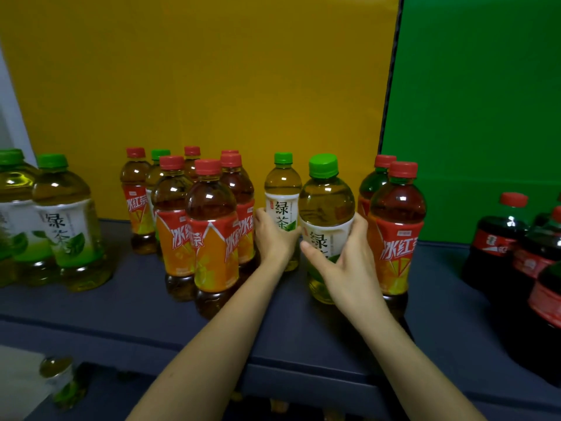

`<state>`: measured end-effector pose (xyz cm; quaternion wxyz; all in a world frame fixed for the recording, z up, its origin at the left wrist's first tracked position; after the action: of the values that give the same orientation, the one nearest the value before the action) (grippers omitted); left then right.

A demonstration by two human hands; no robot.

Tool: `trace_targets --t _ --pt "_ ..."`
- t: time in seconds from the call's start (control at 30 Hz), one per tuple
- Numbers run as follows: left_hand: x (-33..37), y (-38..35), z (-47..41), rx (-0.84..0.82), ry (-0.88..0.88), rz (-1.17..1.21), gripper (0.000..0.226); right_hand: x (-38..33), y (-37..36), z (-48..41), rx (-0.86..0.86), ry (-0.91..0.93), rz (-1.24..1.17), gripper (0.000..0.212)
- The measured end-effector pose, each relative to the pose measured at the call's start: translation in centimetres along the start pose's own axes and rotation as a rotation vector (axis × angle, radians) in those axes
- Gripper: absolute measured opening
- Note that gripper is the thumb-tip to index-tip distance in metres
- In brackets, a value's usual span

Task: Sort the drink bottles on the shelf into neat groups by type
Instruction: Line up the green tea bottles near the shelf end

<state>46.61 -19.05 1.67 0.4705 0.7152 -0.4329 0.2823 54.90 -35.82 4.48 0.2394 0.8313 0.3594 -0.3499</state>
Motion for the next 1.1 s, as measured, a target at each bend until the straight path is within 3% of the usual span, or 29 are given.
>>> trace_targets --t 0.3,0.4,0.57,0.83,1.1 --pt "1.9 3.1 5.4 -0.079 -0.198 0.222 0.063 -1.3 1.6 1.6 -0.079 0.006 -0.325 0.061" --pt "3.1 5.0 7.5 -0.054 -0.266 0.212 0.069 -2.2 2.2 2.2 -0.13 0.007 -0.432 0.055" --pt "4.1 8.1 10.3 0.013 -0.296 0.142 0.057 -2.8 3.3 2.7 -0.174 -0.005 -0.515 0.05" --pt "2.2 15.3 13.0 0.096 -0.255 0.147 0.062 -3.9 0.2 3.3 -0.25 -0.005 -0.557 0.052" --pt "-4.9 26.1 13.1 0.287 -0.137 0.111 0.06 -6.6 -8.3 5.2 -0.337 -0.018 -0.62 0.056"
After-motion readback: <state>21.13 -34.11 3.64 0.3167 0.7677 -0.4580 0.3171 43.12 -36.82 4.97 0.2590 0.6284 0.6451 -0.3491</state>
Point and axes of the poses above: each hand's wrist, its own z-axis away from the middle knuckle, its own y-axis out of the back of the hand, x = y × z, the point moved 9 cm from there along -z, towards the middle knuckle, and after that the axes turned 10 degrees about -z, right-handed, at the moved point
